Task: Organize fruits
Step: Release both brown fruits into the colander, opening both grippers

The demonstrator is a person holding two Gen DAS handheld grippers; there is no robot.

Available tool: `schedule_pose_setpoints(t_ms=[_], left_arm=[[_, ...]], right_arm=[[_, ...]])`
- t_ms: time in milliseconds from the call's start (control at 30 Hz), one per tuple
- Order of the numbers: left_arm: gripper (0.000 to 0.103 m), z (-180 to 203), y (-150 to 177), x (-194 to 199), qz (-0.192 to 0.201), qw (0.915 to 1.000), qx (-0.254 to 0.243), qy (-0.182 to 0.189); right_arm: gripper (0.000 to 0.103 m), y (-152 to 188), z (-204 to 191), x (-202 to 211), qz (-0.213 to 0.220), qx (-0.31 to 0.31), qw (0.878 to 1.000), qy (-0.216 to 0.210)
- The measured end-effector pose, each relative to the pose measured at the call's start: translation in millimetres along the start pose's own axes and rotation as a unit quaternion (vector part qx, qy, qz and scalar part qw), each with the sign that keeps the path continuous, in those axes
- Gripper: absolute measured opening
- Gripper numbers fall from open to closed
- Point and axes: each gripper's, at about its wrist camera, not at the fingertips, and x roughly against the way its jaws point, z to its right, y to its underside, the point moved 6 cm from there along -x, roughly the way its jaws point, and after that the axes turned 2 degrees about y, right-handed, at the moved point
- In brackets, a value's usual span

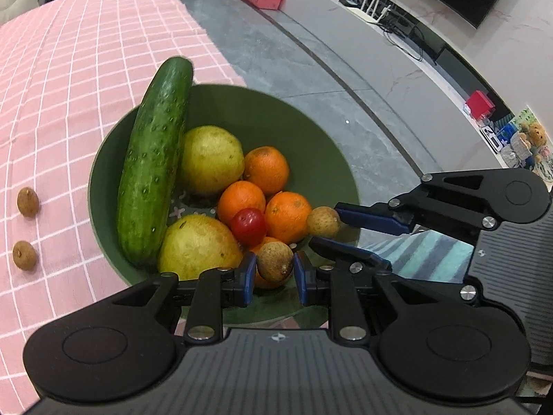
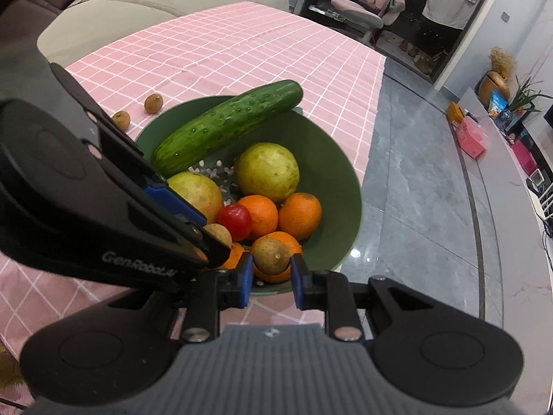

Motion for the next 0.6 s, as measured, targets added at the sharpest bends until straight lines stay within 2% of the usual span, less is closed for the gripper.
schedule_pose_setpoints(t_ms=[333,433,500,600], left_arm=[[0.029,-7,3,1,0.002,0.9999,0.015,0.000],[0.038,-8,2,4,0.006,0.9998,0.017,-0.001],[0.046,-9,1,8,0.011,0.9998,0.018,-0.003],[0.049,-8,0,16,0.020,0.9997,0.014,-0.010]], right_arm=[[0.019,1,2,2,-0.001,0.002,1.000,0.000],[0.020,0,3,3,0.000,-0.003,1.000,0.000],[0.028,0,3,3,0.002,-0.008,1.000,0.002],[0.031,-2,4,6,0.006,-0.013,1.000,0.001]])
